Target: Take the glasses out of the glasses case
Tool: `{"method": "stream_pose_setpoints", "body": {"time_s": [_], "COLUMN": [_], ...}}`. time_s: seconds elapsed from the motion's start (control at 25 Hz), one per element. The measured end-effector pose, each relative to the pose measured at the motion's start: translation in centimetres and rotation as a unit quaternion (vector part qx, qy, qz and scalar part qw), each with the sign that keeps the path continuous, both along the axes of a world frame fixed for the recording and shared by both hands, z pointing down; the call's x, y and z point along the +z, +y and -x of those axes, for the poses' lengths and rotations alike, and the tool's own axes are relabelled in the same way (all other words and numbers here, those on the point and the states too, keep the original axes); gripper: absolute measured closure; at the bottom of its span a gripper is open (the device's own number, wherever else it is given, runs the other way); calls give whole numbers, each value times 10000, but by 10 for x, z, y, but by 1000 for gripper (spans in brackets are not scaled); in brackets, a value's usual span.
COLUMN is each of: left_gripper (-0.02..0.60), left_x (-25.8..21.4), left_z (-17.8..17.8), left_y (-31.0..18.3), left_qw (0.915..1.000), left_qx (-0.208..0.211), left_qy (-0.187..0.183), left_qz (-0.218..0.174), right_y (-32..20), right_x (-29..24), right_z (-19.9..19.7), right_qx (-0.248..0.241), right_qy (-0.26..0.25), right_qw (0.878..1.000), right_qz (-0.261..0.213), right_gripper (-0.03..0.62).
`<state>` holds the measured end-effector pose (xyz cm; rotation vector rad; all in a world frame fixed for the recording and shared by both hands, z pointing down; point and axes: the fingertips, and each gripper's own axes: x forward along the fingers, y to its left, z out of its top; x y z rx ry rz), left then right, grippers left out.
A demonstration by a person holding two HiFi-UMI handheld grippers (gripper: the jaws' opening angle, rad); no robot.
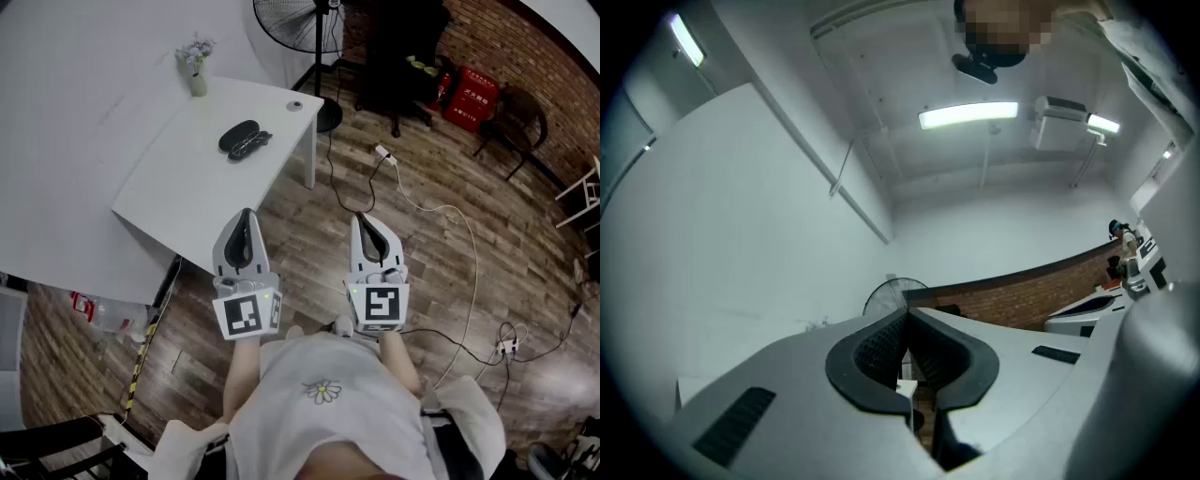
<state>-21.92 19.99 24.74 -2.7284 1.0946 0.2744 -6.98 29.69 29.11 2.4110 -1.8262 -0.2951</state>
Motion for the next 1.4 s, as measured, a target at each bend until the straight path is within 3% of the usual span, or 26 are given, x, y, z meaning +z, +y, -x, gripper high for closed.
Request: {"method": "stream_pose_setpoints", "body": {"time_s": [0.52,0.76,0.96,1.2,1.4], "left_gripper": [565,565,565,565,565], "left_x": [8,19,27,23,8], "left_z": [-41,-68,-84,-94,-109], "left_y": [17,32,47,35,29], "left_qw": [9999,9999,9996,9992,9989], "left_qx": [68,-109,-225,-394,-448], "left_qy": [-1,-25,-35,39,89], "left_qz": [79,79,139,100,-65], "right_y": [13,29,37,30,22], "right_x": [11,17,32,37,34], "right_z": [-28,-46,-52,-55,-72], "right_qx": [-252,-698,-1102,-1457,-1483], "right_qy": [-63,-181,2,558,489], "right_qw": [9996,9974,9938,9861,9864], "right_qz": [92,-67,149,576,508], "right_gripper": [585,585,585,585,585]}}
